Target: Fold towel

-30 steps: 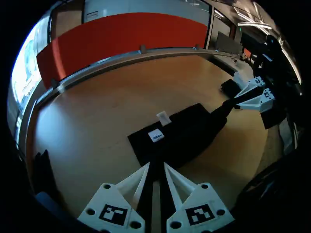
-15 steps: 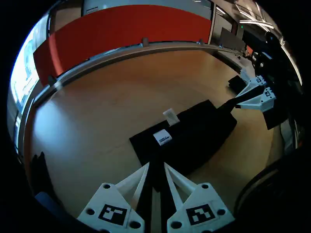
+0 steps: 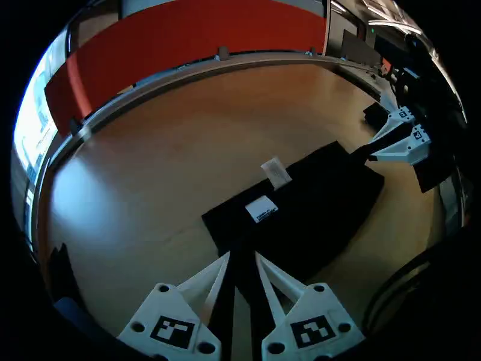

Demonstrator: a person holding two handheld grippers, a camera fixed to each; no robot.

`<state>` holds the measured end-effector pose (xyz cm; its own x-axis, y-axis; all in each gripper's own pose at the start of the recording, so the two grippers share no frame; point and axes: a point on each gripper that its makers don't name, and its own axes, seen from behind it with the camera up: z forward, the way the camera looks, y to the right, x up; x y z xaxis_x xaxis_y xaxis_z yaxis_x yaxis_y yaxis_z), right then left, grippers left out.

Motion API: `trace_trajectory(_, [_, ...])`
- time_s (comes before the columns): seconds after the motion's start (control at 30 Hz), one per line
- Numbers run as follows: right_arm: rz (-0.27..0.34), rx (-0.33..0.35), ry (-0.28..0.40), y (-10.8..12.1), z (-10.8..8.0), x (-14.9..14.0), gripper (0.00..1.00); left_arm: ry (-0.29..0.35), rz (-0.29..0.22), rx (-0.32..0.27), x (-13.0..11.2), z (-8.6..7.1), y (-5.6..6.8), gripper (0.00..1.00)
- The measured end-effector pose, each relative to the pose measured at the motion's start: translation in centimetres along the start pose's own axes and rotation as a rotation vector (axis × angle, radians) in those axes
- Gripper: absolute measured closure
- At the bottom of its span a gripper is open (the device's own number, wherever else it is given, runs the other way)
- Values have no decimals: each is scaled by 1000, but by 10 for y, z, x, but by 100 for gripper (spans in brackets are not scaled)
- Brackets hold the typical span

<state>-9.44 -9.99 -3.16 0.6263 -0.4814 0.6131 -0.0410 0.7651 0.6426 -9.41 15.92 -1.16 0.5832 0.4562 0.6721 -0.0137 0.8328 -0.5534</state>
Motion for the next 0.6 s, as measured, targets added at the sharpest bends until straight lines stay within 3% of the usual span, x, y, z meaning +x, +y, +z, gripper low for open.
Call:
trace_trajectory(0.33, [16, -29, -19, 11, 14, -9, 75, -18, 4, 39, -3, 17, -10, 69])
trace_trajectory(0.6, [17, -78, -23, 26, 19, -9, 61, -16, -6, 46, 1, 21, -17, 67])
